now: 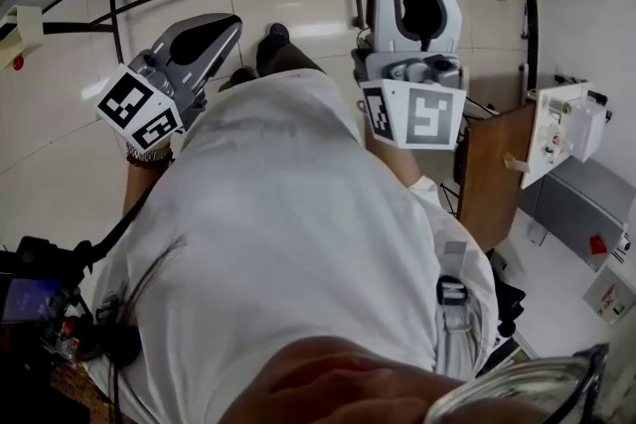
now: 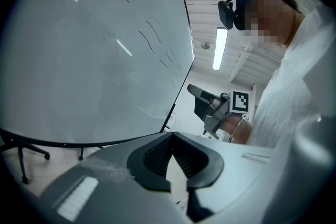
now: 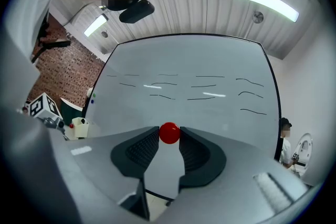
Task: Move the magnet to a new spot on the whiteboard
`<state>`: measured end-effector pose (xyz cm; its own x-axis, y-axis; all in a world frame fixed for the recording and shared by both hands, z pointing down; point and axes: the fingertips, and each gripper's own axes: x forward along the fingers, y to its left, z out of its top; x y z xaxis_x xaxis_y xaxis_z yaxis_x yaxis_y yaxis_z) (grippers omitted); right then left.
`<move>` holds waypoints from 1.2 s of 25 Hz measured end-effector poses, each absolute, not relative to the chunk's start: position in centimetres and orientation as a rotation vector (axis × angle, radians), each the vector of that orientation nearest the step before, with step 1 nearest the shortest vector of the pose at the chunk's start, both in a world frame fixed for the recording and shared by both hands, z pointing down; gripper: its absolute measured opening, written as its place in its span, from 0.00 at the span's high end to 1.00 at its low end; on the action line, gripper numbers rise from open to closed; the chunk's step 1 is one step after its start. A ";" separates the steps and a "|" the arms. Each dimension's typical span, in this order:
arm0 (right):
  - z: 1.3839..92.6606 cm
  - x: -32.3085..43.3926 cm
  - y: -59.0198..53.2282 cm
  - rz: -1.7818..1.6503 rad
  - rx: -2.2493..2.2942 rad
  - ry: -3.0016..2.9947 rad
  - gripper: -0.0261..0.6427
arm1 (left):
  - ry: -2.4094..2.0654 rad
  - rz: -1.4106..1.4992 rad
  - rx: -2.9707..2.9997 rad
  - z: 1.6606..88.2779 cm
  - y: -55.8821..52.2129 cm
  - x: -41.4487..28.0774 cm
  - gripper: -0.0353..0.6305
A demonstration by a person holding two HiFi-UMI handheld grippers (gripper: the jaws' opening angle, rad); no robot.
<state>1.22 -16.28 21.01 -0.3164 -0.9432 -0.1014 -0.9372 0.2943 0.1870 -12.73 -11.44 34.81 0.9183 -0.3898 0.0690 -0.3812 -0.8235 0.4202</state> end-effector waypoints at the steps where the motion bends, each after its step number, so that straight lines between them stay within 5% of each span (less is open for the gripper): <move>1: 21.1 1.1 -15.9 -0.326 1.817 -2.503 0.78 | -0.556 -0.020 2.643 35.0 -11.5 -12.8 0.95; 16: 22.8 -0.4 -16.9 -0.257 1.765 -2.616 0.78 | -0.641 -0.013 2.612 35.6 -12.4 -14.7 0.95; 30: 23.4 8.3 -7.0 -0.202 1.858 -2.562 0.78 | -0.556 0.060 2.636 35.3 -3.1 -6.9 0.95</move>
